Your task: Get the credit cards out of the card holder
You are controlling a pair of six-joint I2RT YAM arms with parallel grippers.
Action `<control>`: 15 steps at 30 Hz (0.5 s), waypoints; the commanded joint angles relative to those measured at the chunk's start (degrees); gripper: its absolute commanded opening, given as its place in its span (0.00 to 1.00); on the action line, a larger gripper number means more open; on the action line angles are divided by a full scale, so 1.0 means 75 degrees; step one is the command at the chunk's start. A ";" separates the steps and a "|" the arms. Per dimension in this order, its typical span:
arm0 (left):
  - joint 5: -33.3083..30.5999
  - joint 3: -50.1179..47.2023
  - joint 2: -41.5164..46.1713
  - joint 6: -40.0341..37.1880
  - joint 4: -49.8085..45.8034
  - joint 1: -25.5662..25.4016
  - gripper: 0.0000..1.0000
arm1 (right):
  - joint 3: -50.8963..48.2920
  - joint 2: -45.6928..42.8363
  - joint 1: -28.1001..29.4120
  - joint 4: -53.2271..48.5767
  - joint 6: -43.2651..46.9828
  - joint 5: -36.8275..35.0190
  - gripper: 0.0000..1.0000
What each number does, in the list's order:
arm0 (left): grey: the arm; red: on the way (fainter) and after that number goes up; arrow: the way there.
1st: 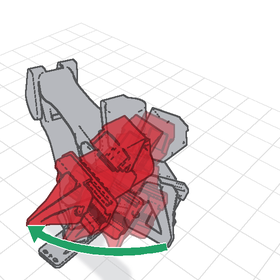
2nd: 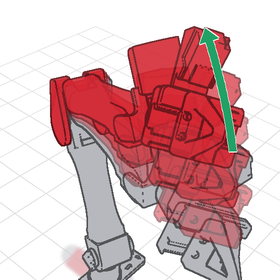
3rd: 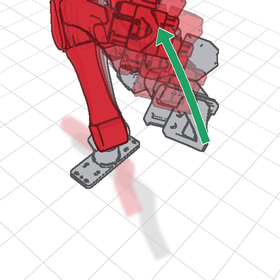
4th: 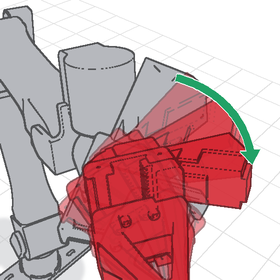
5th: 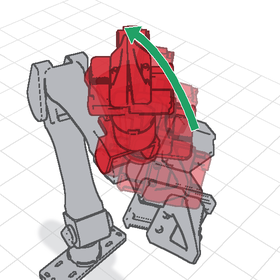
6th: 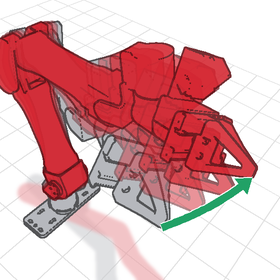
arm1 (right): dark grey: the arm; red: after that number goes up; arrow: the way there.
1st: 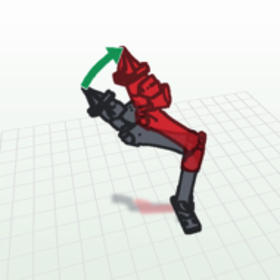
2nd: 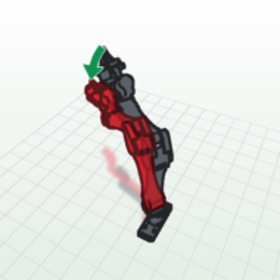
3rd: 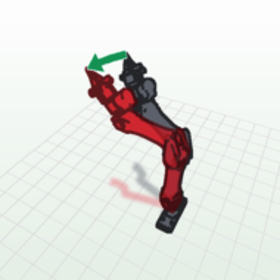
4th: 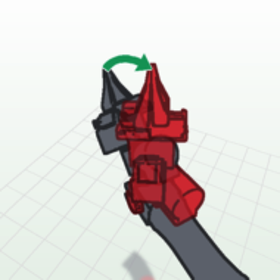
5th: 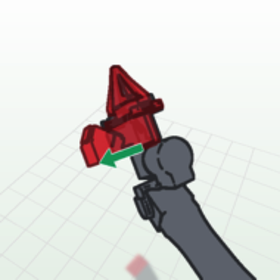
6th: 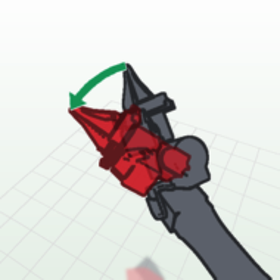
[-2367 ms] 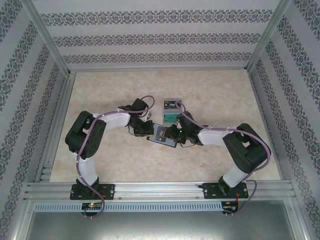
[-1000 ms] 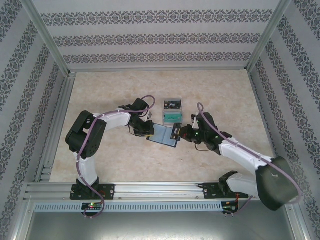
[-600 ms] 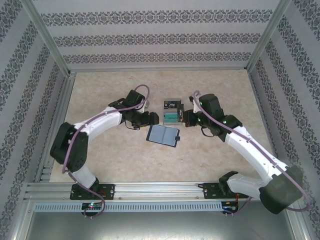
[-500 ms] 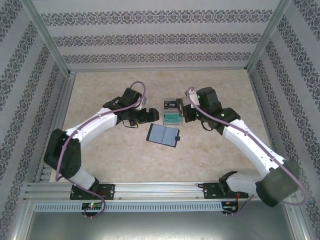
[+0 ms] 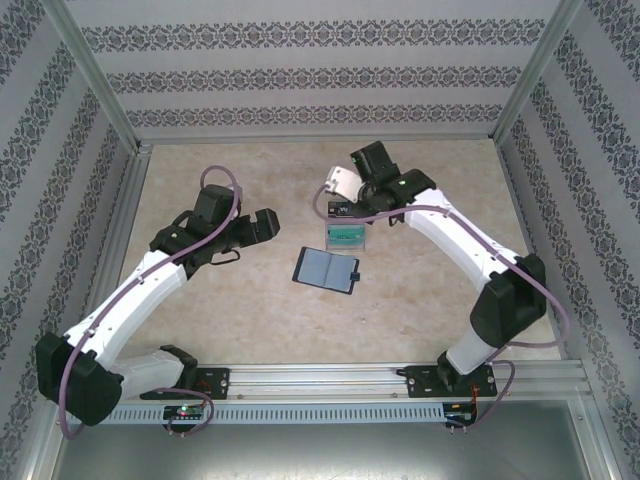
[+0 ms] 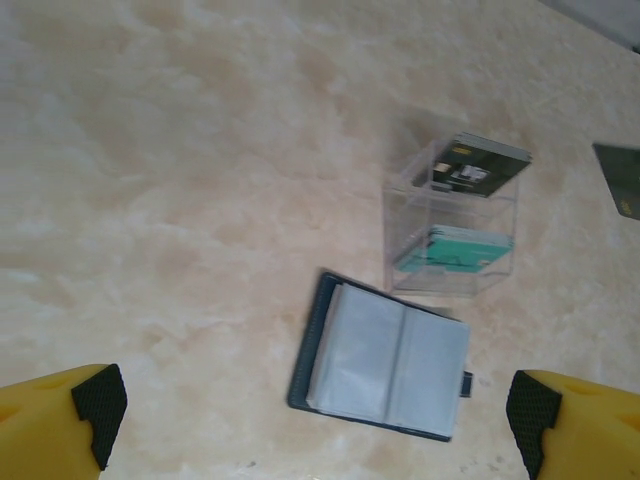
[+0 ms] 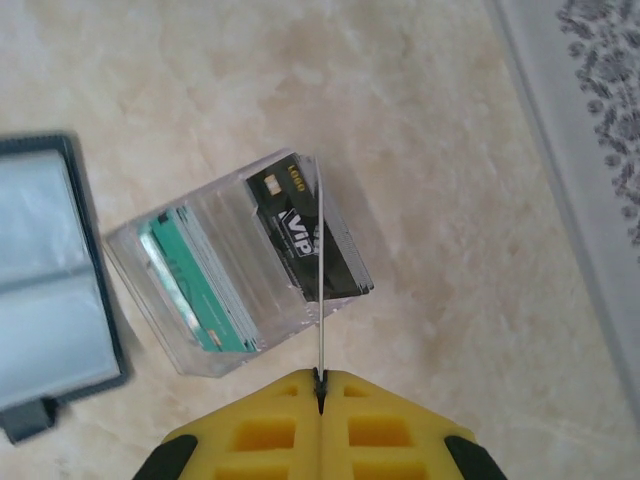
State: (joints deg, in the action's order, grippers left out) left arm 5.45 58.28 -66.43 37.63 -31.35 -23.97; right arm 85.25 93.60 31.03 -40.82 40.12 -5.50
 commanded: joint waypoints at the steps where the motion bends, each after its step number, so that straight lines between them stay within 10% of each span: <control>1: -0.0484 -0.0139 0.0195 0.0087 -0.0372 0.0127 0.99 | 0.0221 0.0450 0.0115 -0.0346 0.1678 -0.0602 0.00; 15: -0.0744 -0.0197 0.0467 0.0069 -0.0711 0.0215 0.99 | 0.0306 0.1490 0.0156 0.0375 0.2437 -0.0943 0.00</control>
State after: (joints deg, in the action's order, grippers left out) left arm 1.28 57.10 -63.96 37.80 -34.33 -23.27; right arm 86.15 103.61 32.03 -39.31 56.31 -11.38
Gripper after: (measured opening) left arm 0.994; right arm 0.058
